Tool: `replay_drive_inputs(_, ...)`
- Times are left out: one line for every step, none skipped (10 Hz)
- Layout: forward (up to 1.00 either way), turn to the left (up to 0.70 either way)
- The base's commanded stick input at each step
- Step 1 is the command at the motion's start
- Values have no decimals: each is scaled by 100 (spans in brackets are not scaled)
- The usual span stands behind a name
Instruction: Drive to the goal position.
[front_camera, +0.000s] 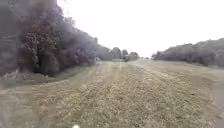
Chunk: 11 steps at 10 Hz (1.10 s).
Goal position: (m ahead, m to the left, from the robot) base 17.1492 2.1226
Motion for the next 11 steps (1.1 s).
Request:
replay_drive_inputs(60, 0)
replay_drive_inputs(60, 0)
replay_drive_inputs(60, 0)
replay_drive_inputs(60, 0)
replay_drive_inputs(60, 0)
replay_drive_inputs(60, -6)
replay_drive_inputs(60, -11)
replay_drive_inputs(60, -11)
replay_drive_inputs(60, -6)
replay_drive_inputs(60, -2)
replay_drive_inputs(60, 0)
